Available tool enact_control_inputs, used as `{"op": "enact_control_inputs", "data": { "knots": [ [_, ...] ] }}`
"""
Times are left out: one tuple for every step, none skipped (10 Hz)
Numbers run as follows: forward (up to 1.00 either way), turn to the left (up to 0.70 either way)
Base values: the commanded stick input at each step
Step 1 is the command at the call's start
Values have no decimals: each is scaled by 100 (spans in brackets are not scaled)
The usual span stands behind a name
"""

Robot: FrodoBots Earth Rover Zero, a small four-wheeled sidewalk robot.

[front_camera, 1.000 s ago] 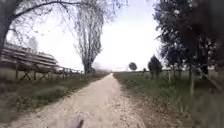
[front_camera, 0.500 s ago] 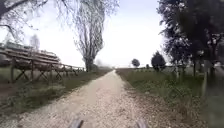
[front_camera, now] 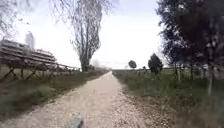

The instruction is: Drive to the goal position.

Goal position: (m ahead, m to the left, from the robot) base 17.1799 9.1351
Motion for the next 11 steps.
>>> {"op": "enact_control_inputs", "data": {
  "knots": [
    [70, 0],
    [70, 0],
    [70, 0],
    [70, 0],
    [70, 0],
    [70, 0],
    [70, 0],
    [70, 0],
    [70, 0],
    [70, 0],
    [70, 0]
  ]
}}
